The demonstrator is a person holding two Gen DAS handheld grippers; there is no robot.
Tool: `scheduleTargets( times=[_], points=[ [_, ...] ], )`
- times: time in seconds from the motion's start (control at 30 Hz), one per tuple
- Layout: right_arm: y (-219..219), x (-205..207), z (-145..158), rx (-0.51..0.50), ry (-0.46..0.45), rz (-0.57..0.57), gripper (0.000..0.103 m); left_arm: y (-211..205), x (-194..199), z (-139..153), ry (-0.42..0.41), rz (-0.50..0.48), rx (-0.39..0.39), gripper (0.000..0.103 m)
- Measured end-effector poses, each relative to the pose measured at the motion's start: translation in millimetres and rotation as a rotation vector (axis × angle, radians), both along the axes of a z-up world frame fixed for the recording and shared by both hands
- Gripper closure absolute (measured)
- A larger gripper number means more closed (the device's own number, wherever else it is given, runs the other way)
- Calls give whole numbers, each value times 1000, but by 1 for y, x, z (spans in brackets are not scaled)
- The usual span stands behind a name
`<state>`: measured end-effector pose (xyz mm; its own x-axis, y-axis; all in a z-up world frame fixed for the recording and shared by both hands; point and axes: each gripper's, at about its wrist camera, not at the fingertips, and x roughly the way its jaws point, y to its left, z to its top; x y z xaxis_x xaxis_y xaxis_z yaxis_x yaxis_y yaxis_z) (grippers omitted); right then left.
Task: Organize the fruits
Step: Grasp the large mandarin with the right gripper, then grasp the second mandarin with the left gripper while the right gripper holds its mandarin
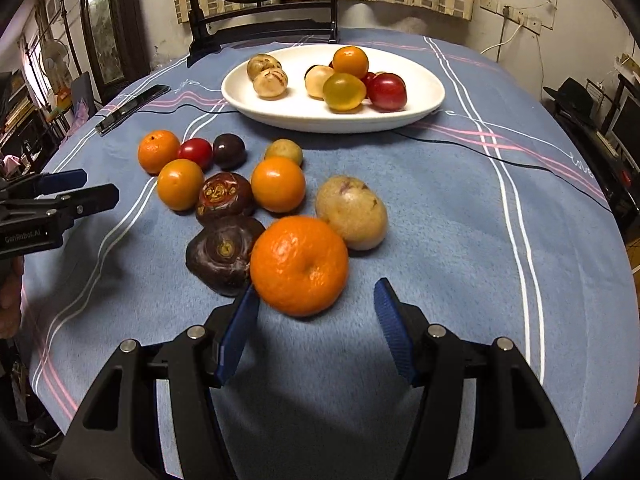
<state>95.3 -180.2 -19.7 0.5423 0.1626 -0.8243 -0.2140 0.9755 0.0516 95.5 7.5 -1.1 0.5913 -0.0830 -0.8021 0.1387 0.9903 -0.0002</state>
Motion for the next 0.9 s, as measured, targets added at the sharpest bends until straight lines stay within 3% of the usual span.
scheduleTargets(
  times=[0.13,0.23,0.3,0.9],
  points=[
    [1,6,1,7,9,9,41,0,5,-3,9,0,0,19],
    [4,9,2,17,7,23,55,0,7,-4,14,-1,0,19],
    [7,10,3,11,1,21,58,0,7,-5,16,-2,3,19],
    [-19,-8,18,89,-41,-10,58,-9,44,-14,18,-22,73,20]
  ],
)
